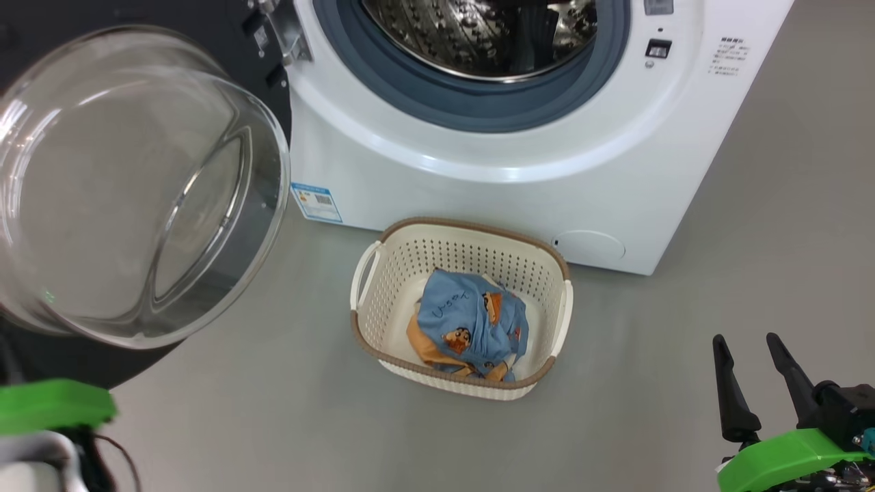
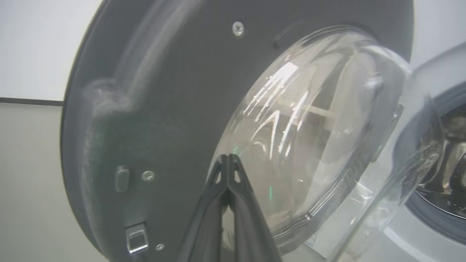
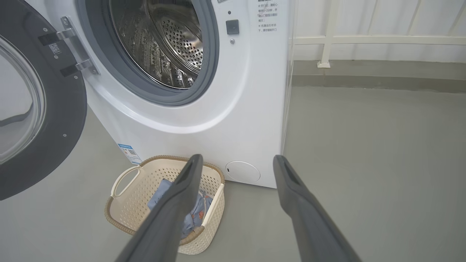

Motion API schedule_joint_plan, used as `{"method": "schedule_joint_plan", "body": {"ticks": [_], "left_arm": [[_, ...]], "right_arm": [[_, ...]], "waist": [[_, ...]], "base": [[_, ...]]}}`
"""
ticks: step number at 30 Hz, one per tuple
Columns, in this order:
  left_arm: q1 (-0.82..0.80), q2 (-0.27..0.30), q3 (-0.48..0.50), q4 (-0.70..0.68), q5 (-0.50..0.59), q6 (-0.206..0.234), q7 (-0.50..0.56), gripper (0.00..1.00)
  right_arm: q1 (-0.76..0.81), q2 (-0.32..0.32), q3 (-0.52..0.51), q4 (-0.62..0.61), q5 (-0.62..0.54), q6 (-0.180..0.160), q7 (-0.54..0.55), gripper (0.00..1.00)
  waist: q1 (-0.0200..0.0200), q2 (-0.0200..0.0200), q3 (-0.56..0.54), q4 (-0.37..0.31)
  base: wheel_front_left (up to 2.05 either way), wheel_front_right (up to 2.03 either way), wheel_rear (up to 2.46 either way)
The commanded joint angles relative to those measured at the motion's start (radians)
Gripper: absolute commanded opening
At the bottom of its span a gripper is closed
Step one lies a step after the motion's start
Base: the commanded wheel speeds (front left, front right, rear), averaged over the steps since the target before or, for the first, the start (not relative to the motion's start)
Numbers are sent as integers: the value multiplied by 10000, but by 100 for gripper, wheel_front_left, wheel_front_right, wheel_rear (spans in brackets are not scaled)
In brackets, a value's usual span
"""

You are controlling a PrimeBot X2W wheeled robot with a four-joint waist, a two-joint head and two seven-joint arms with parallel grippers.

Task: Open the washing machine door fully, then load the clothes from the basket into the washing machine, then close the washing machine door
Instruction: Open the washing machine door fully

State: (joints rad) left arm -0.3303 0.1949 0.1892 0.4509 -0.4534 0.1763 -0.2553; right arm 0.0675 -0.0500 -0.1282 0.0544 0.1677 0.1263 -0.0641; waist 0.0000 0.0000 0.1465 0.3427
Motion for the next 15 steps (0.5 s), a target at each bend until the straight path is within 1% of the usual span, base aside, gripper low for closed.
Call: {"method": "schedule_joint_plan", "body": {"ticks": [1, 5, 7, 11, 15], "left_arm": [[198, 229, 242, -569, 245, -32, -64, 0], [995, -457, -48, -1713, 710, -18, -64, 0], [1378, -702, -264, -2189, 867, -23, -64, 0], [2003, -1024, -817, -2881, 1009, 3, -19, 0], [2449, -1238, -1512, -3405, 1011, 18, 256, 0]], "right_arm": [[-147, -82, 258, -231, 2, 44, -104, 100], [-59, -63, 303, -216, -21, 44, -127, 100], [-8, -56, 324, -219, -30, 44, -134, 100], [100, -41, 362, -250, -62, 44, -142, 100], [191, -29, 403, -300, -107, 44, -134, 100]], "waist": [[0, 0, -174, -28], [0, 0, -433, -119], [0, 0, -545, -202], [0, 0, -739, -437], [0, 0, -874, -778]], "base": [[0, 0, 0], [0, 0, 0], [0, 0, 0], [0, 0, 0], [0, 0, 0]]}}
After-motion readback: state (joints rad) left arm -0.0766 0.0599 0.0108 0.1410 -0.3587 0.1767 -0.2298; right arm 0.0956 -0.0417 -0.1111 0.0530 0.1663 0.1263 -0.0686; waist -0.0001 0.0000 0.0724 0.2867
